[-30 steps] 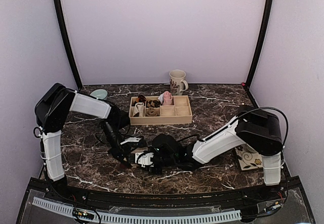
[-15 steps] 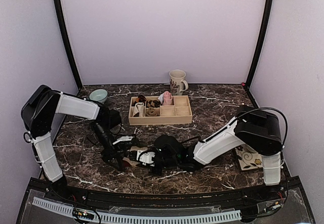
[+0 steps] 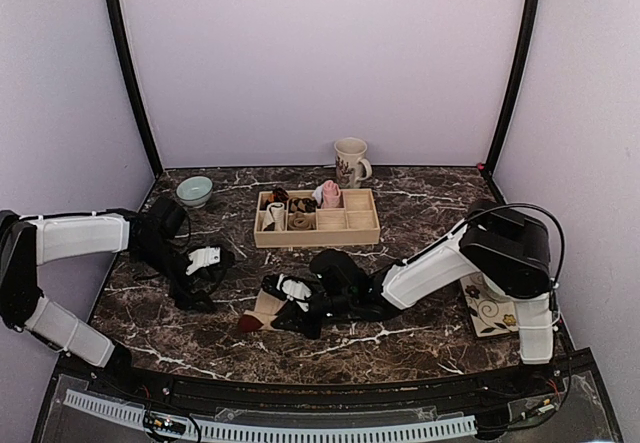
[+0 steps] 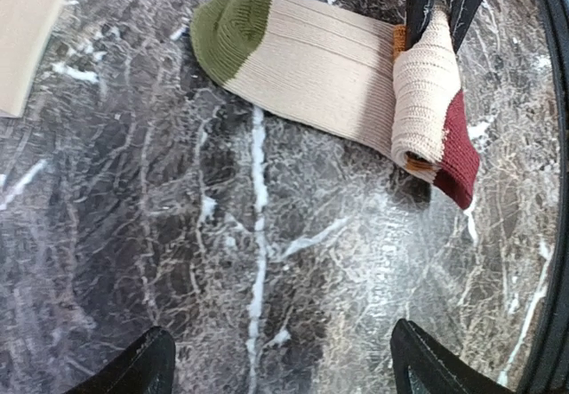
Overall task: Roll the socks
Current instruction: Roll the sock at the center of the board.
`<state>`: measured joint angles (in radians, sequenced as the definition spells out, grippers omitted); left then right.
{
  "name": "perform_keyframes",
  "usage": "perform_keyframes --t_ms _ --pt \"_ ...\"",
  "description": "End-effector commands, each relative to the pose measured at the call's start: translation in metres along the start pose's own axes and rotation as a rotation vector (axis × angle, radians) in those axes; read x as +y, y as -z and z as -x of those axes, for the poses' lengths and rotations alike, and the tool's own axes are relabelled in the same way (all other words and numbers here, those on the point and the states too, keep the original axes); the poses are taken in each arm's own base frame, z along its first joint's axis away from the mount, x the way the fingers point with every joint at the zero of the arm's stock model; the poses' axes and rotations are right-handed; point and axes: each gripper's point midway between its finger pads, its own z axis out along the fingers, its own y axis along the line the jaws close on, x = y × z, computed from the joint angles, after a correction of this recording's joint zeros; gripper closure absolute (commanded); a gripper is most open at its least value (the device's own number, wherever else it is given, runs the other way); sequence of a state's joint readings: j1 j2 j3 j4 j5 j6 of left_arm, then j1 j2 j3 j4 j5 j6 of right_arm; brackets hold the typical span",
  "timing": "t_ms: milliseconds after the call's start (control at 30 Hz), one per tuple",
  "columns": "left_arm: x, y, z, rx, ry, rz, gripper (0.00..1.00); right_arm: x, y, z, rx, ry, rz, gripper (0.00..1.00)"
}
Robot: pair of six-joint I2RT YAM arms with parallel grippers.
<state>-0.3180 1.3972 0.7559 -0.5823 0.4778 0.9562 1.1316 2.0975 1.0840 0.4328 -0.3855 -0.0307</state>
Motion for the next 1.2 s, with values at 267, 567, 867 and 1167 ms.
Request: perform_keyframes --t_ms 267,567,867,1167 --pt "-0.01 0.008 0.004 -0.076 -0.136 0.05 0.13 -0.004 -0.005 -0.053 0.158 -0.291 0.065 1.0" --pt "-0.057 0.004 0.038 -0.069 -0.396 -0.041 0.28 -0.021 -0.016 -0.078 0.286 -0.474 0.046 1.0" --pt "-0.073 -0.022 0.043 -0.043 -0.507 -0.039 0.38 -0.034 -0.009 -0.092 0.32 -0.593 0.019 1.0" --pt "-0.052 -0.04 0.058 -0.064 -0.605 0.052 0.37 -0.028 -0.017 -0.114 0.386 -0.732 0.102 1.0"
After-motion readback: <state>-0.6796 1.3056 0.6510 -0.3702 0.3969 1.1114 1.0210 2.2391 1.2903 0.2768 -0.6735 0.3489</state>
